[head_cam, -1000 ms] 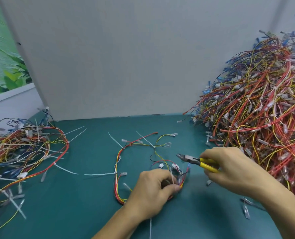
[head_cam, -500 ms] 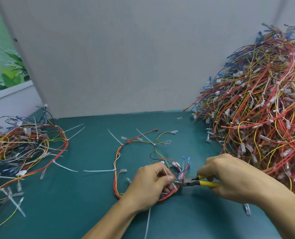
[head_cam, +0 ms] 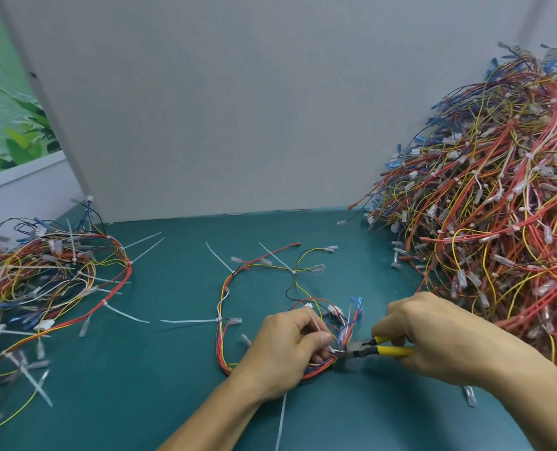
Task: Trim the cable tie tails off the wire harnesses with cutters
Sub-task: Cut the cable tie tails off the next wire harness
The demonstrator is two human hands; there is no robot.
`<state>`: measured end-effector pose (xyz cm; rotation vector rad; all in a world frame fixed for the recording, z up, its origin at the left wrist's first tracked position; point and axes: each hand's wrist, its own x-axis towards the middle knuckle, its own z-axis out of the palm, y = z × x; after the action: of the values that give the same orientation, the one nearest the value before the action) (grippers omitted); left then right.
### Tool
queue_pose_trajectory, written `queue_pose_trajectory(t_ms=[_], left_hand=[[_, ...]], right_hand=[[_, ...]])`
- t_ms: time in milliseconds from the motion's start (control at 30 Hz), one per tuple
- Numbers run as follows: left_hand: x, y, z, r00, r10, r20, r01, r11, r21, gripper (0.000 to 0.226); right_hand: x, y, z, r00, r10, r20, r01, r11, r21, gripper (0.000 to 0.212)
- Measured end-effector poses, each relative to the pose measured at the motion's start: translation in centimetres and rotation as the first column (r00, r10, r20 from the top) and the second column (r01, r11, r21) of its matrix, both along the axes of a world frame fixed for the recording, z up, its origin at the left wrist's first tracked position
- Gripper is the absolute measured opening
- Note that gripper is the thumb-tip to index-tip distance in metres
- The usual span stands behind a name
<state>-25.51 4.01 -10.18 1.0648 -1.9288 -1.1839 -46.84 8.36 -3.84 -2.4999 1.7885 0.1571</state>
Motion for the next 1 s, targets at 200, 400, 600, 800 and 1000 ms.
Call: queue_pose_trajectory(t_ms=[200,400,600,800,1000], left_hand=[[-0.01,0.04,0.08,1.0,-0.007,-0.003,0.007,1.0,0.011,0.013],[-0.07,0.04,0.13,1.0,-0.011,-0.017,0.012,0.999,0.03,0.013],[-0.09,0.02,0.01,1.0,-0.004,-0.011,0.004,1.0,0.016,0.014],[-0.11,0.0,-0.1,1.0,0.007,-0.005,-0.007,1.0,0.003,0.016],[-0.13,-0.09,-0.34,0.999,0.044,-0.031,-0.044,0.999,-0.001,0.011]], right_hand=[[-0.09,-0.13,-0.07,1.0,0.017,0.014,-0.017,1.0,-0.017,0.02],[-0.25,-0.08,-0.1,1.0,0.01,0.028,-0.009,1.0,-0.021,0.018],[-0.27,-0.14,-0.33,1.0,0.025,0.019,-0.024,0.999,-0.025,0.012],[-0.14,-0.13,-0.57,0.999,0.035,-0.013,-0.035,0.998,-0.055,0.016],[0.51,0.09,-0.74,0.999,0.021,-0.039,-0.024,0.998,-0.061,0.013]])
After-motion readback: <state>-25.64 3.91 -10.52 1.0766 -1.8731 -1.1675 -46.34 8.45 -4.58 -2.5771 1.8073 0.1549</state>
